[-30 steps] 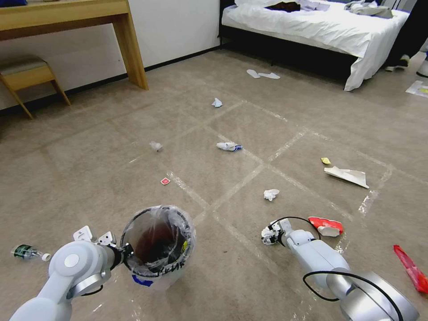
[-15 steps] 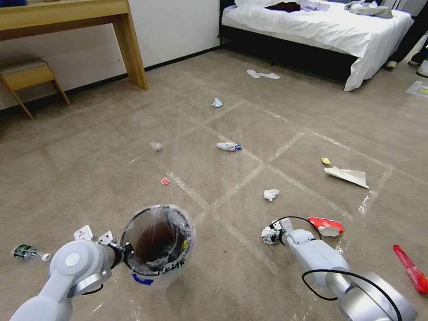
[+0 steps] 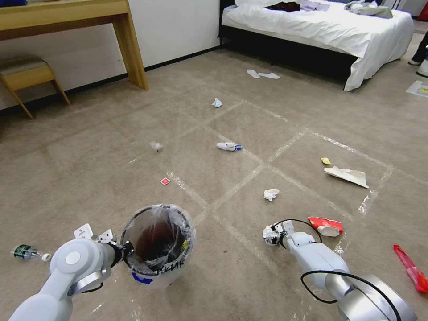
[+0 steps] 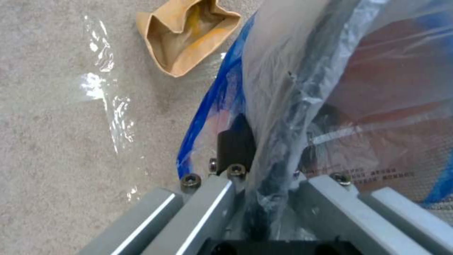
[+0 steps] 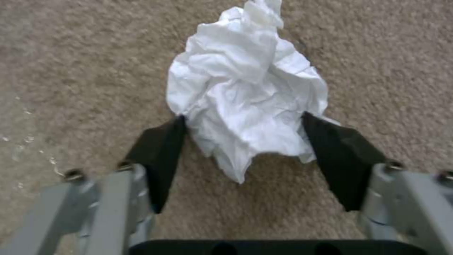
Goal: Pick up the trash bin and place the garbage on the floor into it.
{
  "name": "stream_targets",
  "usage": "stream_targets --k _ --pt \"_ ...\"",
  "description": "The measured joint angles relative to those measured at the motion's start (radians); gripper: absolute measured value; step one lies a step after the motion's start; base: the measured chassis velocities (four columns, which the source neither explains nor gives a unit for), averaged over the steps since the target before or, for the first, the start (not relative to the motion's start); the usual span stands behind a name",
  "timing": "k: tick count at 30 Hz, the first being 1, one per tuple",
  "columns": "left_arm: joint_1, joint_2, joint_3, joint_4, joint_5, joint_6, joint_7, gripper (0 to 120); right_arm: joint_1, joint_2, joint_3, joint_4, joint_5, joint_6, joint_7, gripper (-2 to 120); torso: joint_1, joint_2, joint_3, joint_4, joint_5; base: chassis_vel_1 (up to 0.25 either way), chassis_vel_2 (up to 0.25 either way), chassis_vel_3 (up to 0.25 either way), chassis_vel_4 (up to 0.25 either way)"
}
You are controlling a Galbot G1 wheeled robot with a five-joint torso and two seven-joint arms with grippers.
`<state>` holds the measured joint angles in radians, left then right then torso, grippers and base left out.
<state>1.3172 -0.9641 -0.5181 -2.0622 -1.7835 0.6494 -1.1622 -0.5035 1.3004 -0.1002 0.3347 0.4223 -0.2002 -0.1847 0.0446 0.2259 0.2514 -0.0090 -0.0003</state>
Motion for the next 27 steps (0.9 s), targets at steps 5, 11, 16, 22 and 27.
stream_targets --k 5,11,16,22,27 --pt "-0.003 0.002 0.004 0.001 0.003 0.000 0.002 0 -0.003 0.003 0.000 0.006 0.002 0.007 0.000 47 0.000 0.000 0.000 -0.0001 0.0002 0.000 0.000 0.000 0.000" --pt "-0.008 0.008 0.005 0.005 0.003 0.000 0.003 0 0.002 -0.004 -0.006 0.010 0.006 0.015 -0.001 26 0.000 0.000 0.000 0.0005 0.0009 0.000 0.000 0.000 0.000" --pt "-0.013 0.012 0.005 0.006 -0.002 -0.002 0.003 0 0.002 -0.015 -0.017 0.031 0.031 0.029 -0.002 10 0.000 0.000 0.000 0.0000 0.0007 0.000 0.000 0.000 0.000" --pt "-0.015 0.010 0.006 0.006 -0.002 -0.002 0.003 0 -0.004 -0.024 -0.022 0.053 0.050 0.033 -0.001 0 0.000 0.000 0.000 0.0002 0.0006 0.000 0.000 0.000 0.000" --pt "-0.016 0.011 0.006 0.007 -0.002 -0.004 0.003 0 -0.010 -0.030 -0.005 0.072 0.067 0.045 0.001 0 0.000 0.000 0.000 0.0002 0.0005 0.000 0.000 0.000 0.000"
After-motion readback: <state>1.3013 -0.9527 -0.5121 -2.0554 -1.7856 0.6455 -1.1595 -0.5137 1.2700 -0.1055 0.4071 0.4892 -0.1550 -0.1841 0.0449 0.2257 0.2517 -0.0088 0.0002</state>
